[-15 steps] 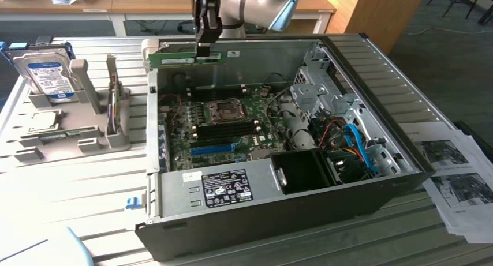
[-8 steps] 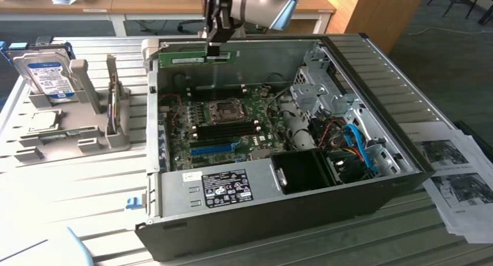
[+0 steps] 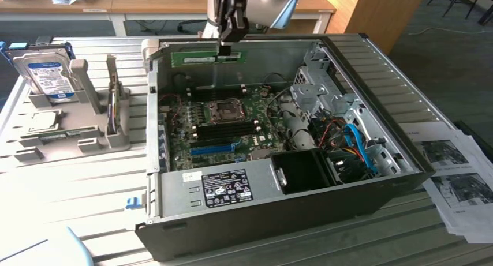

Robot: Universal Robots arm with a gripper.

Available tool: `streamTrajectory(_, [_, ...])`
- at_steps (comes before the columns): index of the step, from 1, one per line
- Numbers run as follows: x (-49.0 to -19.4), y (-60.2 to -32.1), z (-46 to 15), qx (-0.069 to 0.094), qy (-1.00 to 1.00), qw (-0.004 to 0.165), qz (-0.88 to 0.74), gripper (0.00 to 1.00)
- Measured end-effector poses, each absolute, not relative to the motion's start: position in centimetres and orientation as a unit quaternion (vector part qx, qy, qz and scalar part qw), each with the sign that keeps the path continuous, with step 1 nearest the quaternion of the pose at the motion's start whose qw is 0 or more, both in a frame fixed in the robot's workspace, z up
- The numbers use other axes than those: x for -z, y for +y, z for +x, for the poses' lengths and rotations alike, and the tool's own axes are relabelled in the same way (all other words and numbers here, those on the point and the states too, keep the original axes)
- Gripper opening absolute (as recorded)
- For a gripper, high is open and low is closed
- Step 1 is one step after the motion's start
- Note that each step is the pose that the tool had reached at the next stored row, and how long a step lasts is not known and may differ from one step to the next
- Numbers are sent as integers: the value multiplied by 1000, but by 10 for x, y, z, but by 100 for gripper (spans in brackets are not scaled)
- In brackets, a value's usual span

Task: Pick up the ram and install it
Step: 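Pick up the ram and move it above insertion slot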

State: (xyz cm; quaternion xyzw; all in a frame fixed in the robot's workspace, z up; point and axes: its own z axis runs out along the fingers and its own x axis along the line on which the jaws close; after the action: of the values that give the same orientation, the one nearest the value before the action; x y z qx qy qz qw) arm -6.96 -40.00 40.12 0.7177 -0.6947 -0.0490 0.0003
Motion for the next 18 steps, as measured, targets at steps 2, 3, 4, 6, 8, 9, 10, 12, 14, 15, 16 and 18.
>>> streamTrajectory(2, [-401, -400, -65, 49, -695, 0, 718, 11])
streamTrajectory(3, [-401, -400, -62, 50, -694, 0, 718, 11])
streamTrajectory(4, [-401, -400, -59, 50, -694, 0, 718, 11])
streamTrajectory(6, [-401, -400, -54, 50, -694, 1, 718, 11])
streamTrajectory(8, [-401, -400, -49, 51, -694, 1, 718, 11])
streamTrajectory(9, [-401, -400, -46, 51, -694, 1, 718, 11])
streamTrajectory(10, [-401, -400, -45, 51, -694, 1, 718, 11])
streamTrajectory(12, [-401, -400, -45, 51, -694, 1, 718, 11])
streamTrajectory(14, [-401, -400, -45, 51, -694, 1, 718, 11])
streamTrajectory(15, [-401, -400, -45, 51, -694, 1, 718, 11])
streamTrajectory(16, [-401, -400, -45, 51, -694, 1, 718, 11])
streamTrajectory(18, [-401, -400, -45, 50, -693, 0, 719, 11])
